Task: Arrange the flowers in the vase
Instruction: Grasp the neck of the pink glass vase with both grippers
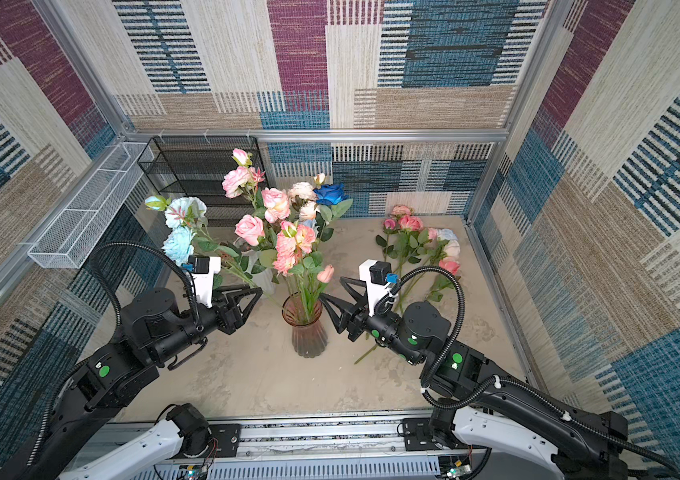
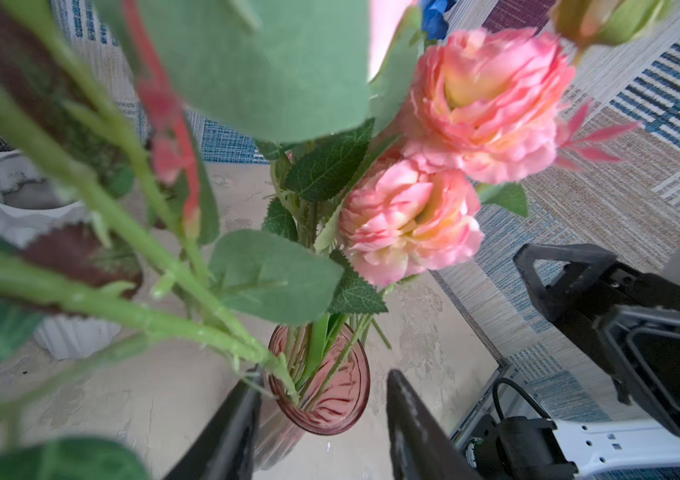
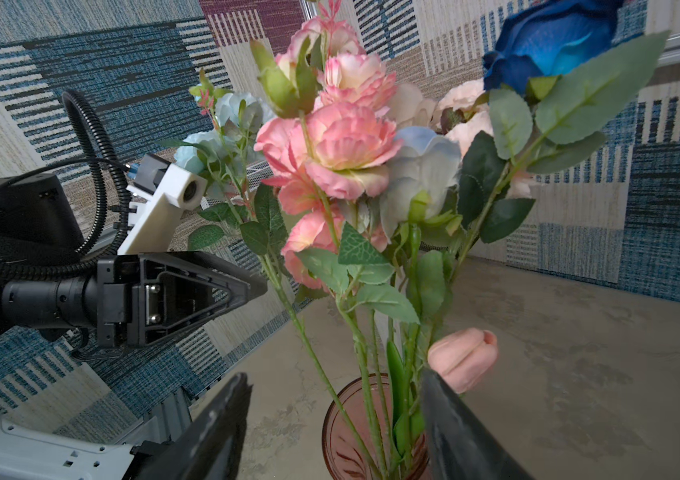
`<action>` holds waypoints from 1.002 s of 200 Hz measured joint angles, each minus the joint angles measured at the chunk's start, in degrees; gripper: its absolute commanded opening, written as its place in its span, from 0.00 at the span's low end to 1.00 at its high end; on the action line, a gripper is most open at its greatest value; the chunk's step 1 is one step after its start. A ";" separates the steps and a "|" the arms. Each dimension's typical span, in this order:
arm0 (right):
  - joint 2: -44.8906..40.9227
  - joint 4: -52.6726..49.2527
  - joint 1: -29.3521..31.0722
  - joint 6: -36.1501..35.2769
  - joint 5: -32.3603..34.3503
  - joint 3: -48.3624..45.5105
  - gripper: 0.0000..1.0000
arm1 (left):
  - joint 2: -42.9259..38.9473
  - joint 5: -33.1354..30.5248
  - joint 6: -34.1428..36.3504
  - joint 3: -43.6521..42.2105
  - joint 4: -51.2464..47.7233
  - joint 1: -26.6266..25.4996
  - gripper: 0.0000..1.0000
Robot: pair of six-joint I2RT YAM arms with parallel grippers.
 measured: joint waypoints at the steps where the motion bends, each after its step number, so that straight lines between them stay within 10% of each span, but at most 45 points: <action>1: -0.02 0.00 0.00 0.04 0.00 -0.04 0.68 | -0.04 0.09 0.02 0.00 0.04 0.00 0.63; 61: -1.36 -3.39 0.00 5.25 1.51 -5.09 0.69 | -5.95 3.58 0.07 -3.06 5.81 -0.02 0.75; 155: 3.52 -8.92 -5.16 15.39 3.48 -7.32 0.58 | -13.49 7.69 -3.87 -15.02 4.33 -0.09 0.38; 200: 5.62 -8.61 -11.52 17.44 -5.29 -9.31 0.60 | -14.60 7.80 -13.73 -25.90 2.95 -0.11 0.48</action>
